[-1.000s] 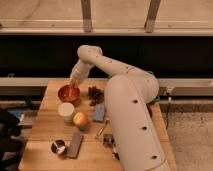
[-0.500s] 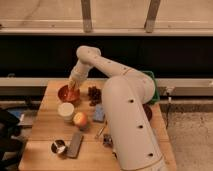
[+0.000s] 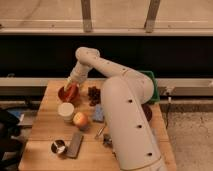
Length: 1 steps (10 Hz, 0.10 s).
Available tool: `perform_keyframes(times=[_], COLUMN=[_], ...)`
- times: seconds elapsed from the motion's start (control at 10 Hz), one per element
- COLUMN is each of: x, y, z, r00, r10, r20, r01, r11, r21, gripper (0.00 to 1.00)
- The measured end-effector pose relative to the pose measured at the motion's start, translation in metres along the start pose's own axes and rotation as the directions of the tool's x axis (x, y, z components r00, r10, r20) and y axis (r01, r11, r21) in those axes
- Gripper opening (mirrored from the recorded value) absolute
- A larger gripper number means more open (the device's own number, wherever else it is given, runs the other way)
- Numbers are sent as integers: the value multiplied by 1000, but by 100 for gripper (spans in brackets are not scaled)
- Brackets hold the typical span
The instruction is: Place pepper in red bowl
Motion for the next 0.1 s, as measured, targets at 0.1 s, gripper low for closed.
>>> perform_keyframes(times=[0.1], x=[0], y=[0], z=[0], r00=[1000], r10=[0], r20=[0], r01=[0], r11=[1000], r21=[0], gripper=[61])
